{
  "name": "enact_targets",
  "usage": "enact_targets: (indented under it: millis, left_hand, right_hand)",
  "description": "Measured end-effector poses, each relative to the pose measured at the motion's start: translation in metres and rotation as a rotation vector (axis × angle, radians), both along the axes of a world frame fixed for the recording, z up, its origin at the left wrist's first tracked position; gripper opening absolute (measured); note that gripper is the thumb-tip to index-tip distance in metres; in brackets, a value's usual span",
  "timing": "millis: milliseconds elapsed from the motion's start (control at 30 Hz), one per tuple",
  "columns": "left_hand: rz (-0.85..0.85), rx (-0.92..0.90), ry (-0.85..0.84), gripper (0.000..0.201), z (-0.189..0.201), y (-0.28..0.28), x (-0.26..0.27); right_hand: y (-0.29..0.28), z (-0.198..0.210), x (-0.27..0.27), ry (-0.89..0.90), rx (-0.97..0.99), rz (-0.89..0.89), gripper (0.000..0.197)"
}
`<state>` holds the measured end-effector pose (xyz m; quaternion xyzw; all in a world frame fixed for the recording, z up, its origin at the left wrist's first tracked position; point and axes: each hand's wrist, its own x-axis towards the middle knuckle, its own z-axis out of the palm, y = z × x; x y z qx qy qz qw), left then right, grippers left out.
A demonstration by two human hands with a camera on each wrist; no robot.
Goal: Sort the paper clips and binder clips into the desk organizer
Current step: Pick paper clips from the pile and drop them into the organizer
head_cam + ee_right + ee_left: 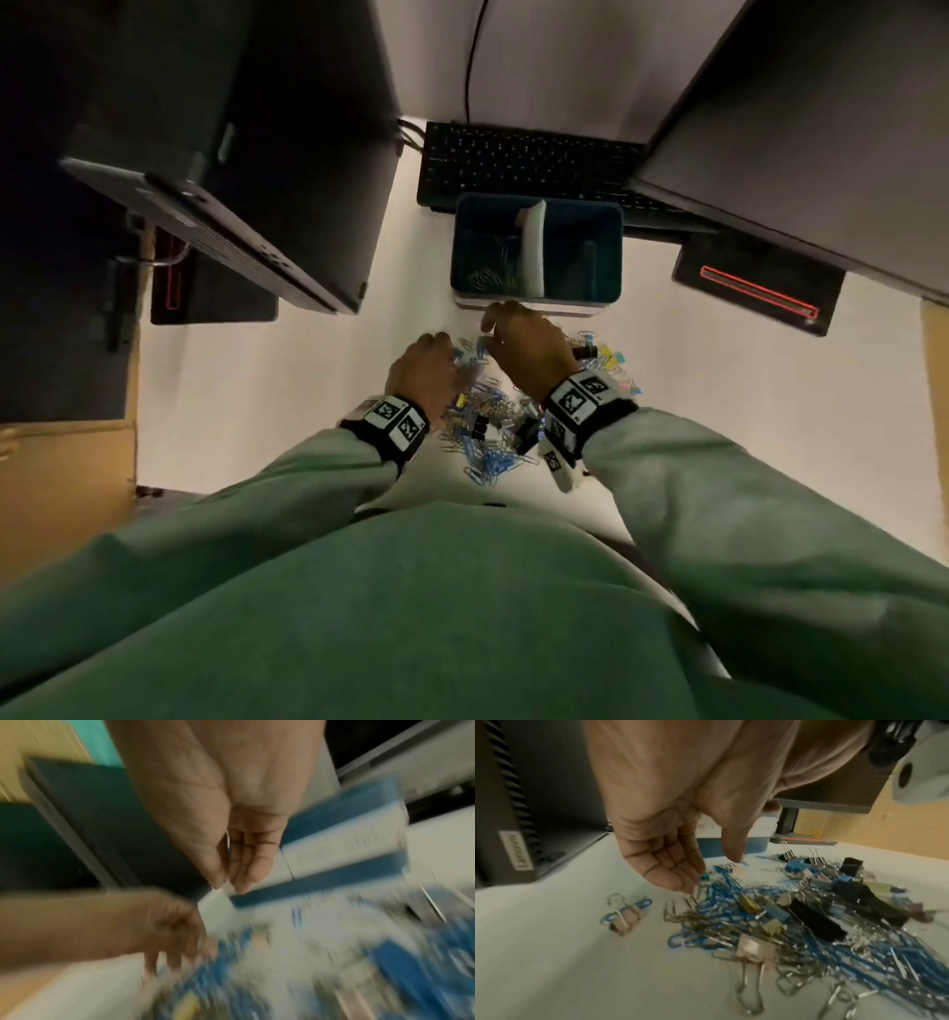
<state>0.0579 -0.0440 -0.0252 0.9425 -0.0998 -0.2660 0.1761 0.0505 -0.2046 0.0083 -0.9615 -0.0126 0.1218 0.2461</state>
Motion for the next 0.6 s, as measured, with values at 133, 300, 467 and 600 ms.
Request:
enact_targets:
  millis: [133, 300, 467, 600]
  left_hand:
    - [-0.016, 0.119, -0.041, 0.051, -0.005, -0.016, -0.002]
    - [-0.026, 0.028, -0.026, 0.025, -0.01, -0.011, 0.001]
    - [0.017, -0.147, 0.041, 0.015, -0.014, 0.0, 0.004]
    - [0.143, -0.27, 0.145, 0.014, -0.009, 0.008, 0.002]
  right_hand:
    - [0.006, -0.025, -0.013, 0.168, -0.11, -0.004, 0.028]
    - [-0.019, -0.031, -0.032, 0.195, -0.173, 0.043, 0.025]
    - [-0.037, -0.026, -0.041, 0.13, -0.189, 0.053, 0.032]
    - [-0.006, -0.025, -0.015, 0.079, -0.108, 0.006, 0.052]
